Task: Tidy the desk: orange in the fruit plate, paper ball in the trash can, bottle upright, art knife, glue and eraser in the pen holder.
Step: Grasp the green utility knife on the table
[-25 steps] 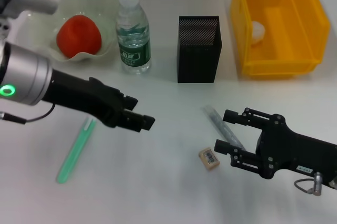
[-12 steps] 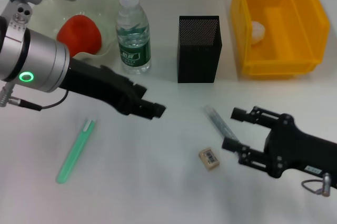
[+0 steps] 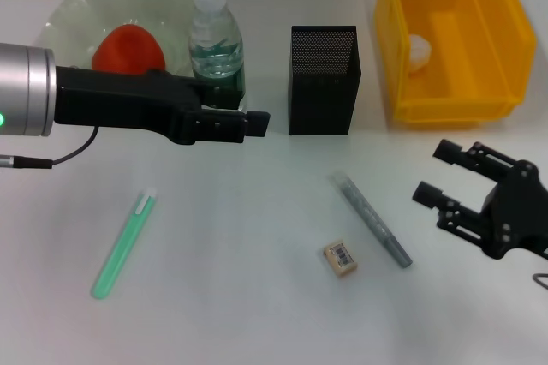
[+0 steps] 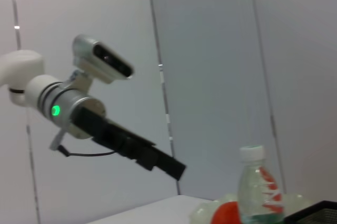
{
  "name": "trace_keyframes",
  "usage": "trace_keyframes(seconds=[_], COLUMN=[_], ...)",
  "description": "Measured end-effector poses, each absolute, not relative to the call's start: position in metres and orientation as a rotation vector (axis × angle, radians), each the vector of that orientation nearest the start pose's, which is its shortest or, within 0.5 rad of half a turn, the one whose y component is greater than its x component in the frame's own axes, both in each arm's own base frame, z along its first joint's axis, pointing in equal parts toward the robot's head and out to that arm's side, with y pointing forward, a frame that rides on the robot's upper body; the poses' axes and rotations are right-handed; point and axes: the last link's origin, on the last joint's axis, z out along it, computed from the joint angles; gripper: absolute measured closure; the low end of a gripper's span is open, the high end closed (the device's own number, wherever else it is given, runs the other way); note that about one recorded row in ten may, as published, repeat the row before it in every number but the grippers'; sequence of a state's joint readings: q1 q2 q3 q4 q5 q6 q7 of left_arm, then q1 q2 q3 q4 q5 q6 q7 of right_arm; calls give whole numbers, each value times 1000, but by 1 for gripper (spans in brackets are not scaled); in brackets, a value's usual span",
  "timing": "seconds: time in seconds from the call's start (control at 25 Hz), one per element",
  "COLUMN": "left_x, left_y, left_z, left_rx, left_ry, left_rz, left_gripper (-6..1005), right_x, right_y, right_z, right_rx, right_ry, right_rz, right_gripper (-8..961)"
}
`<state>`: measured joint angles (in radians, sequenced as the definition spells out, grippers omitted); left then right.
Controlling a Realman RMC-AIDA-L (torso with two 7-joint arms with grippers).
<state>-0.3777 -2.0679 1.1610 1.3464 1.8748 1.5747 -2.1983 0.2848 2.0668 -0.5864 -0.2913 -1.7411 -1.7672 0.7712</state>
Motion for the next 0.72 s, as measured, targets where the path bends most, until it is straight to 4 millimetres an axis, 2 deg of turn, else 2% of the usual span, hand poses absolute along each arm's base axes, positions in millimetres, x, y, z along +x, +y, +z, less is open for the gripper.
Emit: trace_keyframes(seconds=[0.12,0.2,0.36,0.48,0.72], left_x=[-177,-182,-183,-180,-176], left_y=[321,323,324,322,323], left_z=[33,33,34,28,19], left_rx=[-2813,-2785,-2773,-2719,-2648], left_ry=[-922,-1014,-1043,-1109,-1099], left_rz=[-485,-348,-282,98,368], left_gripper=[352,352,352,352,353], right_x=[312,312,311,310,310], right_y=[227,227,228,230,233], right_z=[-8,-8,-11,-14,-16], right_rx=[-2382,-2383,-2386,-2390,-2392], right_ry=[424,429,437,439,443], right_rz=[1100,1097,1097,1089,1071], right_gripper=[305,305,305,305,305])
